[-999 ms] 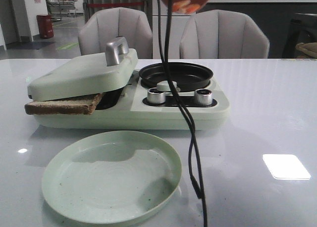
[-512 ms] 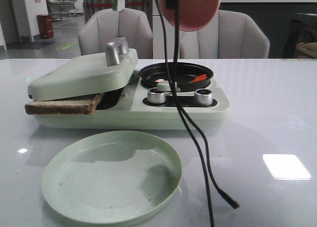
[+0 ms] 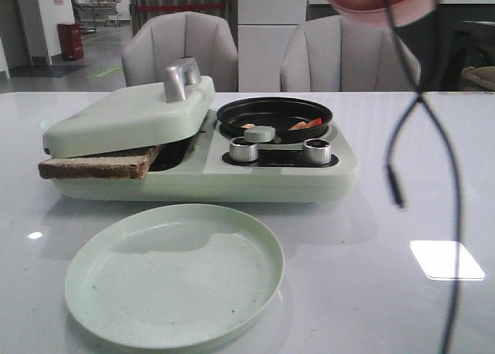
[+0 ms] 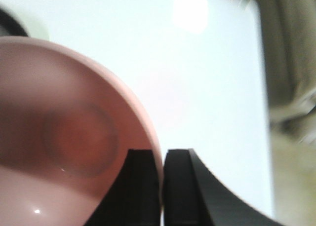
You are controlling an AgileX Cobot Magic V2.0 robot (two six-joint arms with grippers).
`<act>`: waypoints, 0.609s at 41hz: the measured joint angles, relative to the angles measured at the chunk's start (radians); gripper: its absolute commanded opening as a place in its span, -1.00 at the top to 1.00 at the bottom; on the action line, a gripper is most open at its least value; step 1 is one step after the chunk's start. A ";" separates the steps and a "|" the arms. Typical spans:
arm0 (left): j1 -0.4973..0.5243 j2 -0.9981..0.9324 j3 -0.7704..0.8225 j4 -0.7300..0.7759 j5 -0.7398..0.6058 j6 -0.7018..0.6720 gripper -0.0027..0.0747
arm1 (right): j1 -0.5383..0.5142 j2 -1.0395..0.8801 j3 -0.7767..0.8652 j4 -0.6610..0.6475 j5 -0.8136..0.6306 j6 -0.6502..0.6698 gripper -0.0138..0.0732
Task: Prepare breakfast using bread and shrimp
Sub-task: 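Carry the empty pink bowl back and set it on the table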
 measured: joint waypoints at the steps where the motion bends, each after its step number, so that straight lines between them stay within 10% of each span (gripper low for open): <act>1: 0.000 0.000 0.000 0.000 0.000 0.000 0.67 | -0.027 -0.015 0.028 0.056 0.002 -0.026 0.58; 12: 0.000 0.000 0.000 0.000 0.000 0.000 0.67 | -0.337 -0.100 0.322 0.441 -0.035 -0.230 0.58; 25: 0.000 0.000 0.000 0.000 0.000 0.000 0.67 | -0.521 -0.100 0.655 0.627 -0.396 -0.290 0.58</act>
